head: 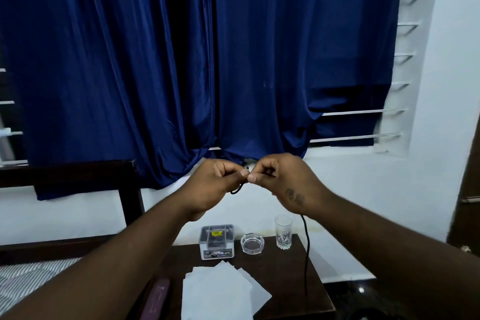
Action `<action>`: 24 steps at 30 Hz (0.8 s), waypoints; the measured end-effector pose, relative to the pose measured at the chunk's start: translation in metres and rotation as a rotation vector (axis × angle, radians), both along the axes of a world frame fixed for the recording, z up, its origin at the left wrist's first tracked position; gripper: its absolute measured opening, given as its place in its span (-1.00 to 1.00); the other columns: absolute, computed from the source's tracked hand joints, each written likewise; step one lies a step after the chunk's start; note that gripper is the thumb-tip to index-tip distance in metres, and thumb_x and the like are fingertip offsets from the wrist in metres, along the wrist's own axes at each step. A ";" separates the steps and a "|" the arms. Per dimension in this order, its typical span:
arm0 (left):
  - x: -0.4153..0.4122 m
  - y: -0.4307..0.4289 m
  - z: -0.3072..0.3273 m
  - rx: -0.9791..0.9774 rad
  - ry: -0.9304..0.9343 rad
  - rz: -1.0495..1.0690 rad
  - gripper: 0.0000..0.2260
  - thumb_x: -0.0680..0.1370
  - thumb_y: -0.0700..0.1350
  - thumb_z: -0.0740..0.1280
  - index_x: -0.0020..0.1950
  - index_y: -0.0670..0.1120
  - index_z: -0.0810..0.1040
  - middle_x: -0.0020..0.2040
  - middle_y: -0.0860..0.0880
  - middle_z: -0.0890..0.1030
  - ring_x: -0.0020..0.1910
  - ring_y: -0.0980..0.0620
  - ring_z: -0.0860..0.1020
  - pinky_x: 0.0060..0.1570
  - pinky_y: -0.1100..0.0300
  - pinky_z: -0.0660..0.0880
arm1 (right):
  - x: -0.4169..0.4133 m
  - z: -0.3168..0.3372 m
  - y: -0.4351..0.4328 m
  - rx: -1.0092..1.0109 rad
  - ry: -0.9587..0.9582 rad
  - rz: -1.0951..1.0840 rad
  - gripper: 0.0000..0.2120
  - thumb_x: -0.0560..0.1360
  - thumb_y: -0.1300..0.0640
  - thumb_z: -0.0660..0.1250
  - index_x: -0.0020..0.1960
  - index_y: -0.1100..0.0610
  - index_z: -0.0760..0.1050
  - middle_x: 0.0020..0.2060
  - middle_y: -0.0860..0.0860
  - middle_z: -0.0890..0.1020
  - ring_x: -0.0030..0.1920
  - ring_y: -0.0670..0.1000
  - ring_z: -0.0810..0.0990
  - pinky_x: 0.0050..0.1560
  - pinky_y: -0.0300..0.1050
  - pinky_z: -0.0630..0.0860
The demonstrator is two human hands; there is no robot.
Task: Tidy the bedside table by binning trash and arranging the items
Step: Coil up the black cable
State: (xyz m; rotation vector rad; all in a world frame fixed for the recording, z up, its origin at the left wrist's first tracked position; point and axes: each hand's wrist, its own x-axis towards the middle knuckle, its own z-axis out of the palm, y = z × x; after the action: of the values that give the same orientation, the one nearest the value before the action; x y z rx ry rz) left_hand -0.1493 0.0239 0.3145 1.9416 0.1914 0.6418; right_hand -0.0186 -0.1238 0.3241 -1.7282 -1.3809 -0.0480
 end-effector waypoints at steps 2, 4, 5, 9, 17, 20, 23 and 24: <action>-0.003 -0.001 0.002 -0.034 0.032 -0.054 -0.79 0.66 -0.17 0.33 -0.01 -0.26 0.69 -0.27 -0.03 0.61 -0.24 0.02 0.47 -0.11 0.22 0.44 | 0.007 0.010 0.000 -0.010 -0.026 0.029 -0.82 0.45 -0.04 0.53 -0.23 0.03 0.66 -0.36 -0.16 0.69 -0.38 -0.24 0.57 -0.33 -0.31 0.45; -0.005 -0.004 0.004 -0.077 0.069 -0.096 -0.75 0.68 -0.19 0.30 0.09 -0.39 0.63 -0.19 0.01 0.72 -0.25 0.15 0.58 -0.16 0.27 0.45 | 0.013 0.018 0.001 -0.022 -0.044 0.057 -0.82 0.42 -0.02 0.56 -0.23 0.06 0.67 -0.40 -0.10 0.66 -0.41 -0.20 0.52 -0.33 -0.22 0.47; -0.006 -0.005 0.006 -0.092 0.077 -0.110 -0.73 0.68 -0.19 0.30 0.11 -0.42 0.60 -0.13 -0.03 0.74 -0.21 0.13 0.60 -0.16 0.20 0.41 | 0.017 0.022 0.001 -0.021 -0.028 0.075 -0.82 0.41 -0.01 0.57 -0.22 0.08 0.67 -0.41 -0.06 0.65 -0.42 -0.19 0.49 -0.32 -0.17 0.47; -0.010 -0.008 0.008 -0.175 0.008 -0.185 -0.76 0.60 -0.17 0.36 0.05 -0.38 0.60 0.05 -0.20 0.74 0.13 -0.26 0.61 0.10 -0.15 0.42 | 0.027 0.032 0.001 0.002 0.099 0.224 -0.78 0.36 -0.03 0.61 -0.20 0.11 0.68 -0.38 -0.01 0.66 -0.38 -0.15 0.52 -0.38 -0.27 0.49; -0.017 -0.019 0.016 -0.421 -0.160 -0.499 -0.82 0.65 -0.16 0.27 -0.06 -0.19 0.60 0.36 -0.34 0.58 0.40 -0.29 0.54 0.39 -0.13 0.50 | 0.051 0.008 0.012 0.242 0.534 0.279 -0.84 0.38 -0.03 0.51 -0.20 0.07 0.70 -0.40 -0.07 0.61 -0.47 -0.13 0.40 -0.42 -0.24 0.39; -0.010 -0.023 0.016 -0.489 -0.314 -0.496 -0.82 0.66 -0.18 0.23 -0.04 -0.23 0.56 0.39 -0.33 0.56 0.42 -0.29 0.52 0.40 -0.11 0.49 | 0.038 -0.026 0.021 0.233 0.627 0.303 -0.84 0.47 -0.03 0.45 -0.17 0.05 0.70 -0.43 -0.06 0.47 -0.45 -0.12 0.35 -0.42 -0.25 0.36; -0.005 -0.021 0.013 -0.527 -0.404 -0.382 -0.84 0.65 -0.17 0.24 -0.02 -0.23 0.53 0.38 -0.27 0.59 0.42 -0.21 0.55 0.39 -0.03 0.51 | 0.019 -0.051 0.025 0.187 0.644 0.265 -0.79 0.58 -0.03 0.40 -0.10 0.05 0.72 -0.41 -0.05 0.48 -0.46 -0.08 0.33 -0.43 -0.22 0.36; -0.004 -0.018 0.012 -0.532 -0.424 -0.333 -0.85 0.64 -0.16 0.26 -0.01 -0.23 0.54 0.37 -0.25 0.60 0.41 -0.19 0.56 0.40 -0.03 0.50 | 0.014 -0.057 0.024 0.165 0.632 0.239 -0.77 0.59 -0.05 0.38 -0.07 0.05 0.73 -0.42 -0.06 0.48 -0.47 -0.09 0.33 -0.44 -0.22 0.36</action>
State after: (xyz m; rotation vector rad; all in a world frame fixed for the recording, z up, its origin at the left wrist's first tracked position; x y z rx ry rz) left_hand -0.1533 0.0062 0.3265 1.2557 -0.2076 0.6802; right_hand -0.0047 -0.1000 0.2669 -1.2731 -1.0573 0.4662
